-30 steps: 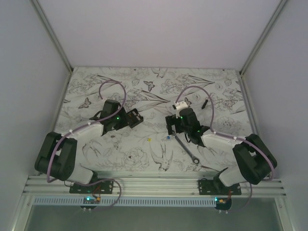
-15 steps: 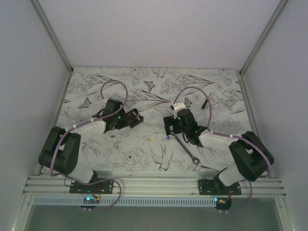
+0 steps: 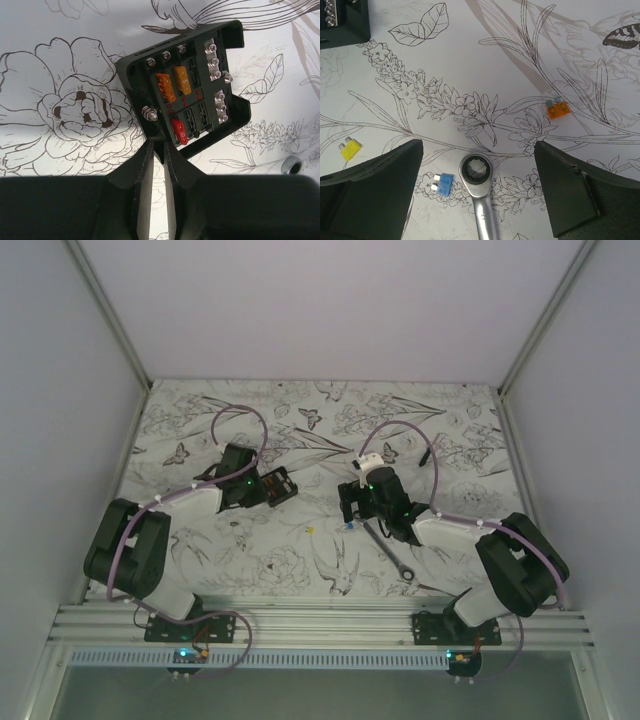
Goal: Snap on the fuse box
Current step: Move the fuse box base at the center of the board.
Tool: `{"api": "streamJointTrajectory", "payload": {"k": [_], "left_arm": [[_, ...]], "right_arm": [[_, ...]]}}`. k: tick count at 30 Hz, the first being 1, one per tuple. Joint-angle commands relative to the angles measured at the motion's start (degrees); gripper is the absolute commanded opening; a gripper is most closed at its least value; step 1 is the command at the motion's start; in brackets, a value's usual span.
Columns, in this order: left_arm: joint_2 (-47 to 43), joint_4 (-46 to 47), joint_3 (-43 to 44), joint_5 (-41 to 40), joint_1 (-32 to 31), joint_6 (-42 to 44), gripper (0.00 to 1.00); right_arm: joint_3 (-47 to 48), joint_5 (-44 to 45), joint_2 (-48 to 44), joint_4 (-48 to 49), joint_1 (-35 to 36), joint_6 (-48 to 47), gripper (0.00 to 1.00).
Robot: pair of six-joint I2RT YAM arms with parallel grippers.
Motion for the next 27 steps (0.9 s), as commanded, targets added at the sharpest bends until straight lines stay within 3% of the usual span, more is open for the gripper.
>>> {"api": "streamJointTrajectory", "payload": {"k": [1, 14, 21, 27], "left_arm": [[-1.72, -7.52, 2.02, -0.58, -0.38, 1.32, 0.14], [-12.35, -23.94, -0.76, -3.49, -3.96, 4.98, 0.01], [-18.46, -25.33, -6.89, -6.75, -8.06, 3.39, 0.00], [-17.58, -25.86, -7.54, -10.03, -12.07, 1.74, 0.00]], "right_arm": [[1.87, 0.79, -0.29, 0.10, 0.62, 0.88, 1.00], [-0.99, 0.73, -3.90, -1.07, 1.18, 2.14, 1.00], [-3.29, 1.05, -6.28, -0.22, 1.23, 2.61, 1.00], [-4.75, 1.05, -7.62, 0.66, 1.27, 3.10, 1.00]]}}
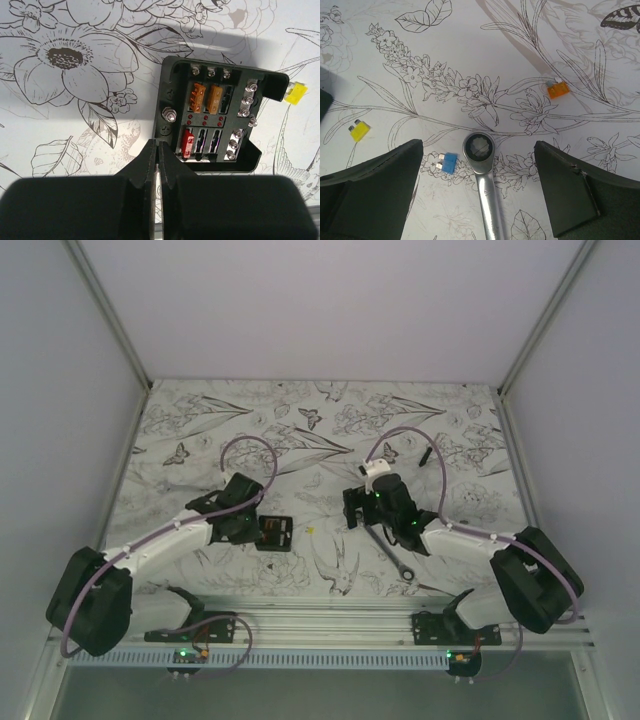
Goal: Snap on the fuse box
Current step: Move the fuse box base at the center of the board.
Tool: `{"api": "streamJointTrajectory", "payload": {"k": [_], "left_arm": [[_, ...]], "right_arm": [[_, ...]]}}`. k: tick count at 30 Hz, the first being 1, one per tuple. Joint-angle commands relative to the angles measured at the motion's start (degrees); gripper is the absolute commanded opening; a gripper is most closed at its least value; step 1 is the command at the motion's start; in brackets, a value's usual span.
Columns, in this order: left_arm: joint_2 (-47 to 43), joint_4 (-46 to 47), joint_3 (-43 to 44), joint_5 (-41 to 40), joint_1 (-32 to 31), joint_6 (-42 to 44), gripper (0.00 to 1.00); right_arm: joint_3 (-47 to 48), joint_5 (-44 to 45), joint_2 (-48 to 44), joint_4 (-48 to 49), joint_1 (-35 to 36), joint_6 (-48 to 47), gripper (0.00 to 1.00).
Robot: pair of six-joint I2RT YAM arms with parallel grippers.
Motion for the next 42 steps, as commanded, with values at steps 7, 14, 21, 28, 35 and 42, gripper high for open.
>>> {"api": "streamJointTrajectory", "payload": {"k": [7, 14, 21, 28, 35, 42], "left_arm": [[6.57, -2.46, 2.33, -9.99, -10.17, -4.89, 0.02], [12.85, -2.45, 7.51, -12.84, -16.38, -9.05, 0.03], [20.31, -3.50, 14.82, -11.30, -20.05, -12.97, 0.03], [23.69, -12.05, 20.35, -15.28, -22.61, -21.62, 0.00], [20.73, -17.41, 18.20, -17.35, -23.48, -30.38, 0.03], [18.73, -17.92, 15.99, -17.21, -23.84, -33.08, 0.16]], "right_arm": [[-3.27, 1.39, -5.06, 2.83, 0.57, 2.07, 1.00], [-5.01, 2.66, -7.84, 2.54, 0.57, 2.14, 1.00], [-5.82, 3.48, -9.60, 1.39, 0.54, 1.98, 1.00], [-5.95, 3.38, -10.45, 0.19, 0.57, 1.74, 0.99], [-5.10, 0.81, -9.48, 0.15, 0.66, 2.59, 1.00], [-1.57, -1.04, -5.70, -2.34, 2.88, 2.76, 0.93]]}}
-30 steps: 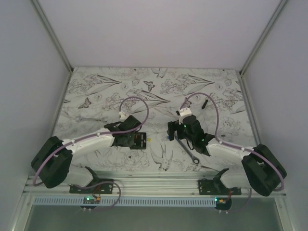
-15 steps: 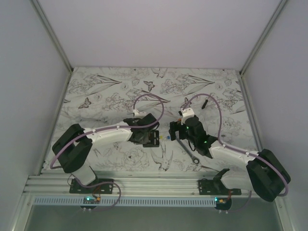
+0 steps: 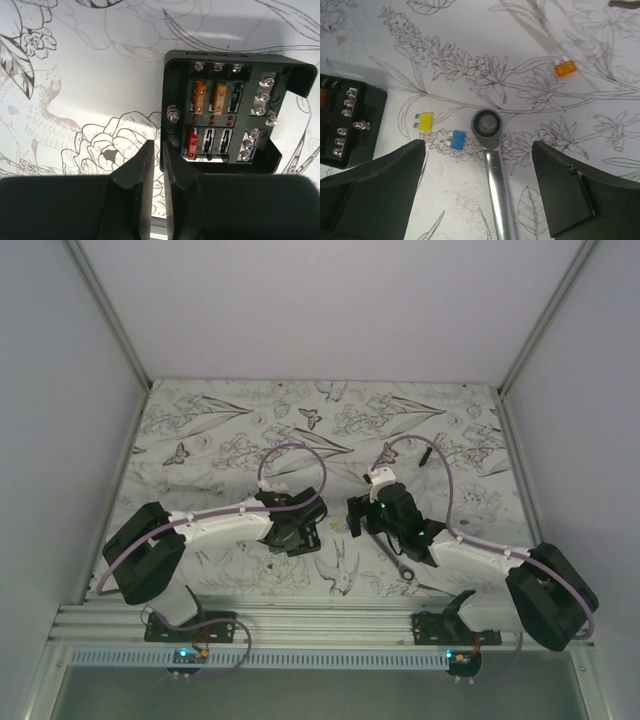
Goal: Snap on the fuse box
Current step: Move the fuse box base at the center of the board, then pick up the fuse from the center of the board.
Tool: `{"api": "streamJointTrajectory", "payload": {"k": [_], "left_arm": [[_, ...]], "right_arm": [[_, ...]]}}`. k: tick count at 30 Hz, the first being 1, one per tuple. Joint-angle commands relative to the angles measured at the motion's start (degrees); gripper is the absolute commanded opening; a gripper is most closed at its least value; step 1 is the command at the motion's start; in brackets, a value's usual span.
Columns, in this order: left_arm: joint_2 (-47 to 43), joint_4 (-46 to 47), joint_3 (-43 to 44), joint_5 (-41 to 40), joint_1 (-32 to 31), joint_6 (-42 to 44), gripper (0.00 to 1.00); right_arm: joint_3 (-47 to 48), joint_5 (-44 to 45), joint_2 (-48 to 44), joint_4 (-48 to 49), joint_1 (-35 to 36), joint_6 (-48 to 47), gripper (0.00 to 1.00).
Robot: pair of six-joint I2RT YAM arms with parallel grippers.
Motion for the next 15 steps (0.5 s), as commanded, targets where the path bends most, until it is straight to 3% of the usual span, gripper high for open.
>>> {"api": "streamJointTrajectory", "payload": {"k": [1, 8, 15], "left_arm": [[-1.83, -4.63, -1.74, -1.78, -0.39, -3.38, 0.19], [-7.66, -4.73, -1.78, -1.26, -0.39, -1.82, 0.54], [-15.62, -4.71, -4.67, -5.63, 1.19, 3.74, 0.74]], "right_arm": [[4.00, -2.04, 2.53, -1.73, 1.91, 1.08, 0.91], [10.58, -4.96, 8.84, -6.42, 3.29, 2.09, 0.75], [17.77, -6.03, 16.41, -12.09, 4.21, 3.37, 0.53]]}}
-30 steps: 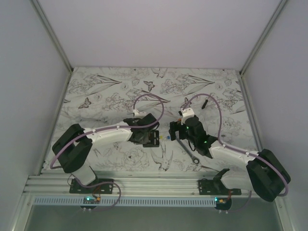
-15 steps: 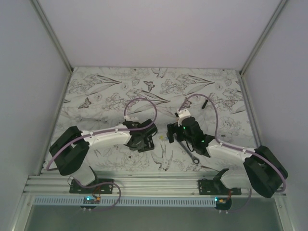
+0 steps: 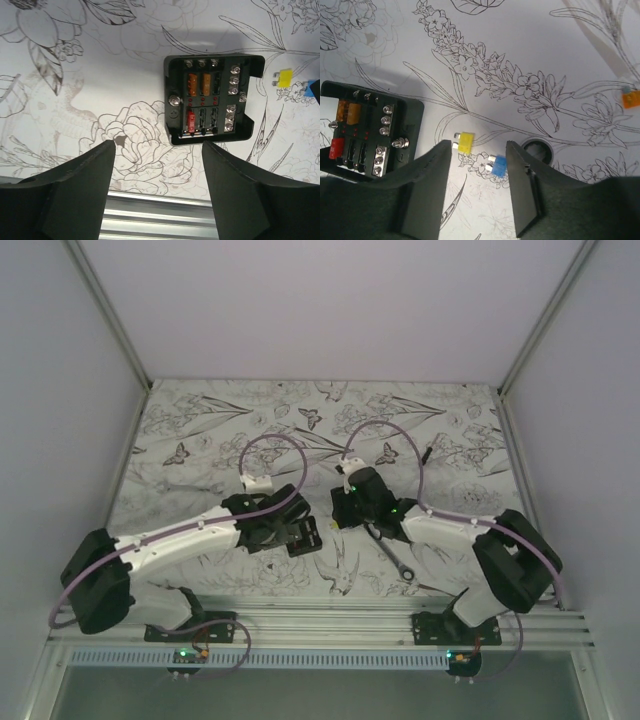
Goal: Snap on the fuse box
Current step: Pick up the fuse from the center of the board.
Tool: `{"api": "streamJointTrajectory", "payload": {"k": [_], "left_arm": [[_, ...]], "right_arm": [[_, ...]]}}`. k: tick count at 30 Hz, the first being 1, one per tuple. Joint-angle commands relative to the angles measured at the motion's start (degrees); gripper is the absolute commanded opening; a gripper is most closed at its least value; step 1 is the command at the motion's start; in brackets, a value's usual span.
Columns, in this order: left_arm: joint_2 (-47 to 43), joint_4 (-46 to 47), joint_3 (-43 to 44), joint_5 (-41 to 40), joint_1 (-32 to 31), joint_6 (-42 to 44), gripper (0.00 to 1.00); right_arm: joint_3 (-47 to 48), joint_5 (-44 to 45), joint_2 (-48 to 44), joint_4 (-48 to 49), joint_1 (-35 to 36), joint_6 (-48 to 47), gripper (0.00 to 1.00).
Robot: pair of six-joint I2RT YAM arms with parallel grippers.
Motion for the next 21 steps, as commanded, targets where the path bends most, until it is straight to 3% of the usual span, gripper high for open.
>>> {"api": "streamJointTrajectory", "payload": {"k": [1, 11, 21], "left_arm": [[-3.97, -2.37, -3.12, -3.90, 1.76, 4.12, 0.77], [-11.25, 3.57, -7.91, 3.72, 9.76, 15.79, 0.93], [-13.26, 7.53, -10.53, 12.77, 16.22, 21.21, 0.95]], "right_arm": [[5.33, -1.41, 4.73, -5.22, 1.06, 1.76, 0.51], [11.50, -0.69, 11.83, -11.21, 1.98, 2.09, 0.34], [14.18, -0.94, 14.45, -15.11, 2.51, 2.52, 0.25]]}}
